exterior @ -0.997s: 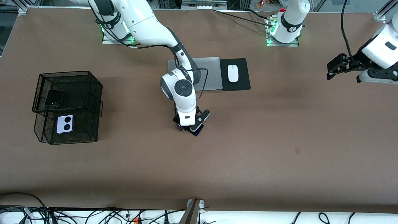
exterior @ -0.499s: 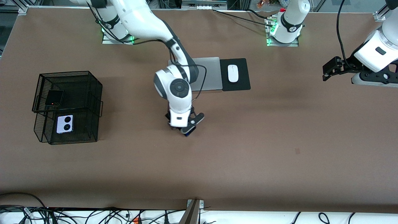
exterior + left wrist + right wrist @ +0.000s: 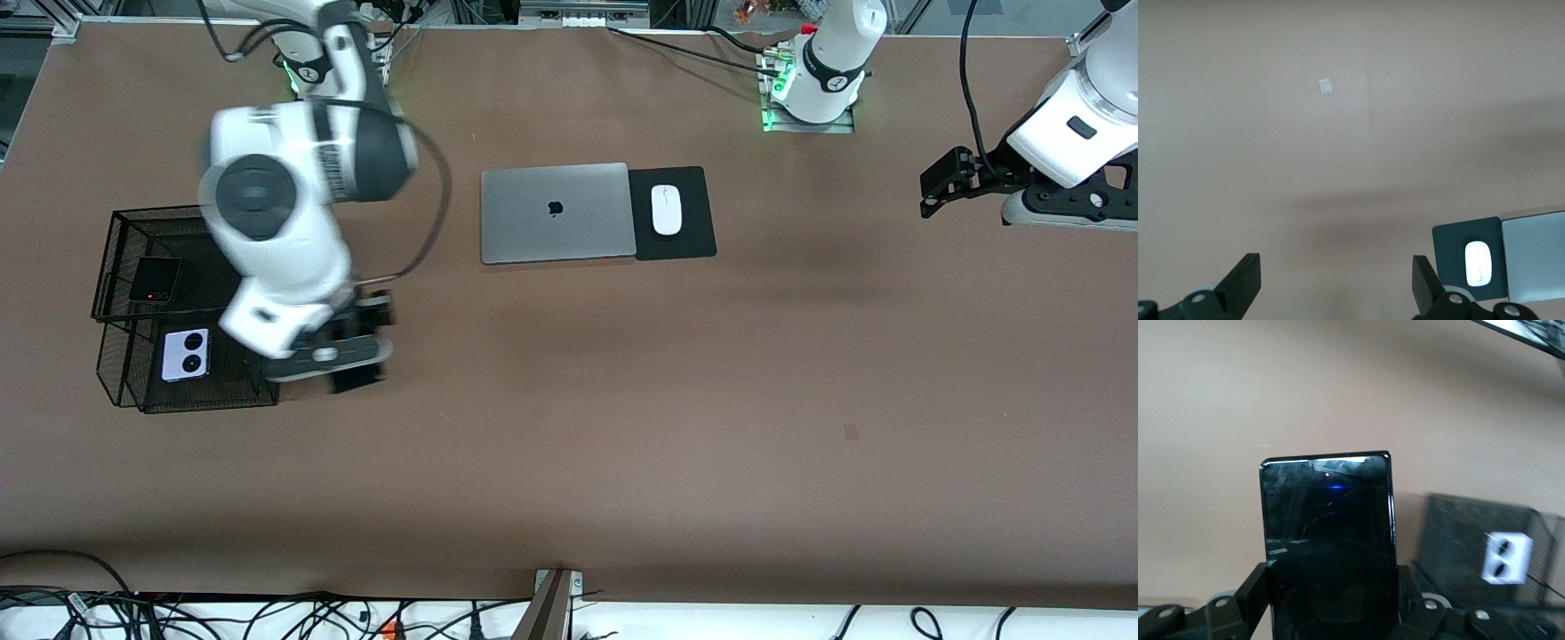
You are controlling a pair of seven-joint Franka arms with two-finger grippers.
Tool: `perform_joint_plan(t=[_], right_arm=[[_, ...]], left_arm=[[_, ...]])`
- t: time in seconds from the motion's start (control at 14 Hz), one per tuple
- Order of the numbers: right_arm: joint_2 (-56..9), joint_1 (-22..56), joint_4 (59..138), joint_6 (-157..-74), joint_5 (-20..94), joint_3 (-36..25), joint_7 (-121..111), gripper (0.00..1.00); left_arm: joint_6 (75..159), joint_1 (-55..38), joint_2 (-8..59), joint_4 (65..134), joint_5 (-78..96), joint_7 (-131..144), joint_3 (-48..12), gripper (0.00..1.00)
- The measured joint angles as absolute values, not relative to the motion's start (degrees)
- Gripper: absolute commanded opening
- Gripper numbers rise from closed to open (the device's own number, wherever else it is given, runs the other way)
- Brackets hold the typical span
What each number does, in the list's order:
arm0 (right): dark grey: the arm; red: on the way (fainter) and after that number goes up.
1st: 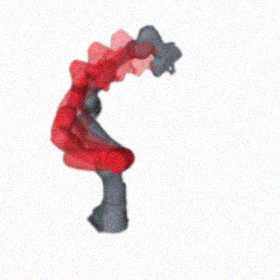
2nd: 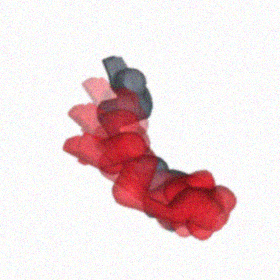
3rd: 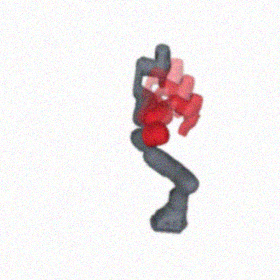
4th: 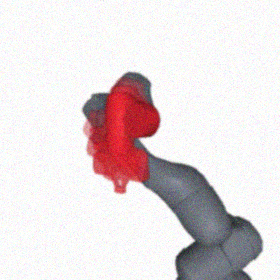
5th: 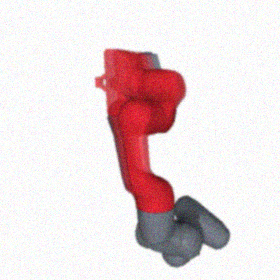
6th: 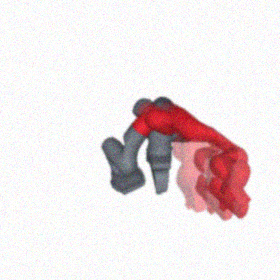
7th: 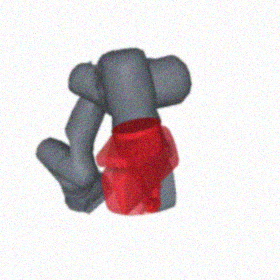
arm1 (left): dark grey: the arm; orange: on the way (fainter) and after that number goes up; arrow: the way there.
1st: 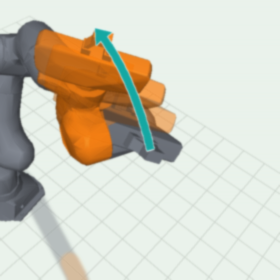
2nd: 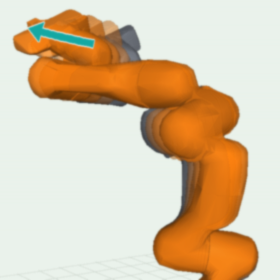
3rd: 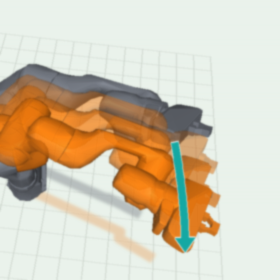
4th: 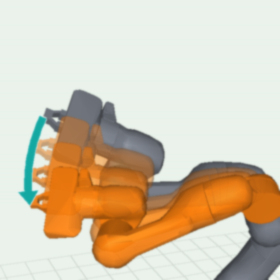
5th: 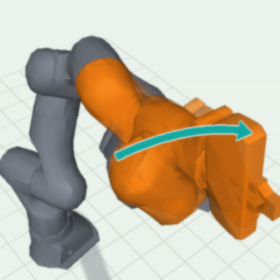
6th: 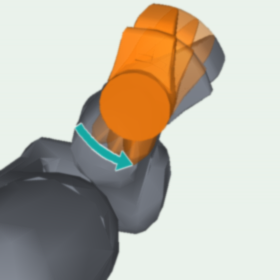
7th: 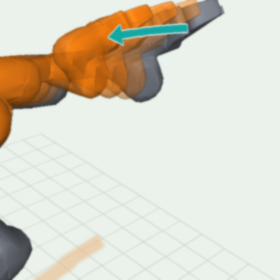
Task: Place phones with both arms
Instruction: 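Lift and carry the slab phone with the right gripper to the basket, then lower the slab phone into the basket and open the right gripper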
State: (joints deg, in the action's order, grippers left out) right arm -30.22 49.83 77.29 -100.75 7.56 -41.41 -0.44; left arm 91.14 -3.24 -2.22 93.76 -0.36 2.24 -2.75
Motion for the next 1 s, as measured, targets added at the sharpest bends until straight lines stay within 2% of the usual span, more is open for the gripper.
perform_joint_plan(t=[0.21,0.5,0.71,1.0], right_arm=[[-30.14,47.18,78.61,-96.62,7.59,-46.80,-1.74,0.00],[-30.10,39.49,81.79,-96.18,7.66,-47.86,-3.84,0.00],[-27.06,37.48,88.17,-101.46,7.86,-48.16,-6.27,0.00],[-18.25,37.56,101.82,-110.89,7.84,-48.39,-7.99,0.00]], left_arm=[[91.18,-3.21,-2.41,93.81,-0.36,2.24,-2.50,1.00],[91.20,-3.20,-2.54,93.84,-0.36,2.24,-2.45,1.00],[91.20,-3.19,-2.54,93.86,-0.36,2.24,-2.43,1.00],[91.20,-3.17,-2.54,93.88,-0.36,2.24,-2.42,1.00]])
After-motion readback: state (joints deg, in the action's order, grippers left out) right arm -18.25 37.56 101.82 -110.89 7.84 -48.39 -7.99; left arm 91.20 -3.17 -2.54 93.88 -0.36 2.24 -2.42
